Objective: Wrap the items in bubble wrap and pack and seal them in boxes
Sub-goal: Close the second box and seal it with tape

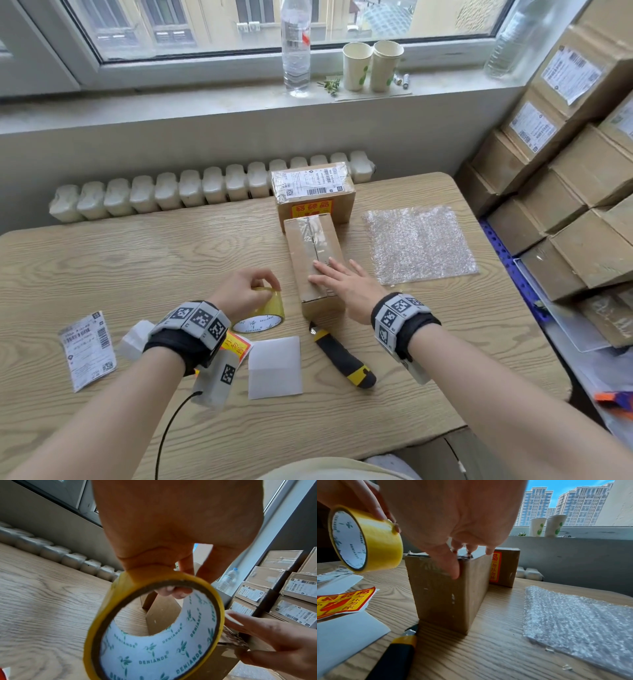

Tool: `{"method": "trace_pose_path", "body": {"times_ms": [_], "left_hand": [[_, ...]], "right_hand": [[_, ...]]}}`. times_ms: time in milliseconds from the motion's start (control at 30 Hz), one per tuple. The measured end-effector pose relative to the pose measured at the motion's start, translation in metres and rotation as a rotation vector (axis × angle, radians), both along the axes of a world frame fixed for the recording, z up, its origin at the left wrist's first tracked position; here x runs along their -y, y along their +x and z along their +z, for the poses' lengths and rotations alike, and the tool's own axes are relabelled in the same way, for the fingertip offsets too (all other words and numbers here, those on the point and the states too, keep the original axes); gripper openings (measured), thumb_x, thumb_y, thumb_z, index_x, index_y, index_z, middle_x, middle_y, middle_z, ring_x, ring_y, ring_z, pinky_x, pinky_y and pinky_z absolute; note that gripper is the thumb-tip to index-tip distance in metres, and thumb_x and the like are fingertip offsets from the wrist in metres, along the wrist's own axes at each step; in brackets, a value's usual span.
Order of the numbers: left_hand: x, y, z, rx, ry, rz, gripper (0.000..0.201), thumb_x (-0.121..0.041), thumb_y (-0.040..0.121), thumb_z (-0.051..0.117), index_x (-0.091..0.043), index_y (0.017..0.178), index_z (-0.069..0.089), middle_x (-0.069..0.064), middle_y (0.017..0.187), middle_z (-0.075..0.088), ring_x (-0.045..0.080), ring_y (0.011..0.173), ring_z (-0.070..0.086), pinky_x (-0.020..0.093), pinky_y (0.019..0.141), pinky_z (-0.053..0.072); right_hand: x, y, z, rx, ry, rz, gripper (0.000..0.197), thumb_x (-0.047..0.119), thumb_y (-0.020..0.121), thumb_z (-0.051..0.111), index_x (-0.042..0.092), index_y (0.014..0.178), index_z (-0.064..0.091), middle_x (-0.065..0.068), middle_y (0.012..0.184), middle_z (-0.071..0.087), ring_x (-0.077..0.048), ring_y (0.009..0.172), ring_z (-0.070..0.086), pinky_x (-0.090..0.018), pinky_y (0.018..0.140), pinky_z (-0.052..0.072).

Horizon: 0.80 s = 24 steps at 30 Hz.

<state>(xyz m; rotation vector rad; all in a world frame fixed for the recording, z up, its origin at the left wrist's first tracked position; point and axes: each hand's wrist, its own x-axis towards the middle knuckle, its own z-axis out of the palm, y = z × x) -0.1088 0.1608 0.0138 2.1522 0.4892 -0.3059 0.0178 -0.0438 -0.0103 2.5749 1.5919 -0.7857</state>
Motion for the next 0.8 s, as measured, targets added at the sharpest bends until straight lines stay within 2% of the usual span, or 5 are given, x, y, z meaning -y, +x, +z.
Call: {"method": "trace_pose_path", "body": {"times_ms": [167, 267, 433, 667, 800], "left_hand": [[0.002, 0.002, 0.005, -0.007, -0.005, -0.023, 0.016, -0.019, 0.074, 0.057, -0.03, 0.083, 0.065, -0.005, 0.061, 0.054, 0.013, 0.058, 0.048, 0.025, 0.059, 0.039], [0.005, 0.001, 0.008, 0.018, -0.047, -0.023, 0.017, -0.021, 0.073, 0.056, -0.03, 0.083, 0.065, -0.005, 0.061, 0.051, 0.014, 0.059, 0.047, 0.025, 0.058, 0.038], [0.014, 0.002, 0.01, 0.061, -0.048, -0.046, 0.015, -0.01, 0.086, 0.058, -0.022, 0.092, 0.064, -0.003, 0.066, 0.053, 0.011, 0.061, 0.048, 0.015, 0.054, 0.036], [0.023, -0.001, 0.006, 0.011, -0.279, -0.054, 0.04, -0.028, 0.068, 0.062, -0.03, 0.108, 0.061, 0.007, 0.093, 0.066, 0.02, 0.081, 0.06, 0.033, 0.074, 0.049], [0.028, -0.006, 0.0, -0.004, -0.284, -0.073, 0.066, -0.047, 0.06, 0.066, -0.01, 0.114, 0.063, 0.012, 0.096, 0.065, 0.017, 0.084, 0.059, 0.03, 0.075, 0.046]], "right_hand": [[0.001, 0.002, 0.002, -0.046, 0.061, -0.044, 0.091, -0.023, 0.074, 0.041, 0.029, 0.147, 0.022, 0.01, 0.159, 0.0, -0.016, 0.147, -0.003, -0.042, 0.12, 0.005], [-0.009, -0.008, 0.01, -0.138, 0.185, -0.21, 0.057, -0.005, 0.086, 0.041, 0.023, 0.135, 0.044, 0.004, 0.155, 0.027, -0.014, 0.144, 0.019, -0.045, 0.119, 0.01], [-0.025, -0.025, 0.016, -0.576, 0.495, -0.64, 0.032, 0.044, 0.089, 0.058, 0.014, 0.097, 0.069, -0.002, 0.096, 0.068, -0.017, 0.093, 0.063, -0.035, 0.086, 0.051], [-0.018, -0.032, 0.013, -0.814, 0.652, -0.888, 0.013, 0.013, 0.087, 0.067, 0.007, 0.076, 0.068, -0.008, 0.075, 0.067, -0.018, 0.072, 0.064, -0.034, 0.077, 0.057], [0.001, -0.026, 0.014, -0.883, 0.633, -0.95, 0.013, 0.012, 0.089, 0.064, 0.002, 0.08, 0.066, -0.009, 0.072, 0.066, -0.014, 0.062, 0.065, -0.021, 0.063, 0.056]]}}
